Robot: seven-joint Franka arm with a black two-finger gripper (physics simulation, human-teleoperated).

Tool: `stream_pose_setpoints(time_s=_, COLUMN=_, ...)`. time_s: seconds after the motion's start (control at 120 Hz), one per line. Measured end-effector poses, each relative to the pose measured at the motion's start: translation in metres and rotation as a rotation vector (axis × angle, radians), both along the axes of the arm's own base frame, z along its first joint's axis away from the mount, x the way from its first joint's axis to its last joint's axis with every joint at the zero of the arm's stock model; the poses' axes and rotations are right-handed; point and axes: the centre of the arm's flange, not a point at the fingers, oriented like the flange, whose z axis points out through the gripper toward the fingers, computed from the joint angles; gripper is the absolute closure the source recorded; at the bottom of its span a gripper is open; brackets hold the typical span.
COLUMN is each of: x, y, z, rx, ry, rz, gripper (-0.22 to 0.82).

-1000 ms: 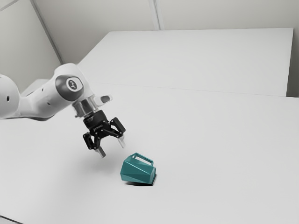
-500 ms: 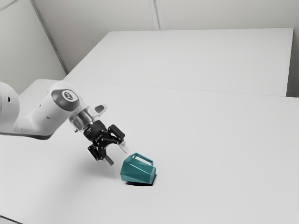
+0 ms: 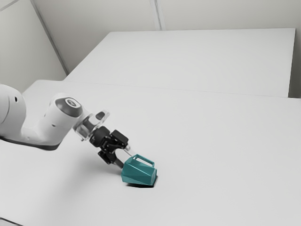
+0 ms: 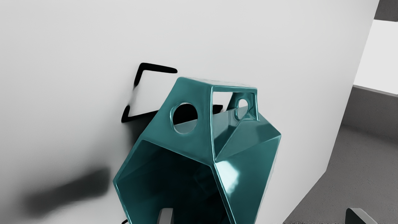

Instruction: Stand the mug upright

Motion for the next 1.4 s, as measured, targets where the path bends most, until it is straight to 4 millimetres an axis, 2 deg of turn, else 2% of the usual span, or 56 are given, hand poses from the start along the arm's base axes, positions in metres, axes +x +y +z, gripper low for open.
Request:
stream_pose_setpoints(time_s=0.458, x=-0.010, y=-0.002, z=-0.018, rx=-0.071, ry=-0.093, rz=-0.009, gripper=0.00)
stream_pose_setpoints(time_s=0.75, x=-0.008, y=-0.021, z=-0.018, rx=-0.101, ry=-0.151, rz=-0.052, gripper=0.01)
stream_pose_setpoints(time_s=0.825, x=-0.008, y=-0.024, z=-0.018, rx=-0.104, ry=-0.163, rz=-0.060, gripper=0.07)
stream_pose_setpoints(time_s=0.933, x=-0.008, y=-0.024, z=-0.019, rx=-0.107, ry=-0.176, rz=-0.065, gripper=0.21)
stream_pose_setpoints(time_s=1.167, x=-0.009, y=-0.024, z=-0.024, rx=-0.118, ry=-0.185, rz=-0.066, gripper=0.58)
stream_pose_setpoints(time_s=1.4, x=-0.005, y=-0.028, z=-0.017, rx=-0.117, ry=-0.224, rz=-0.091, gripper=0.69)
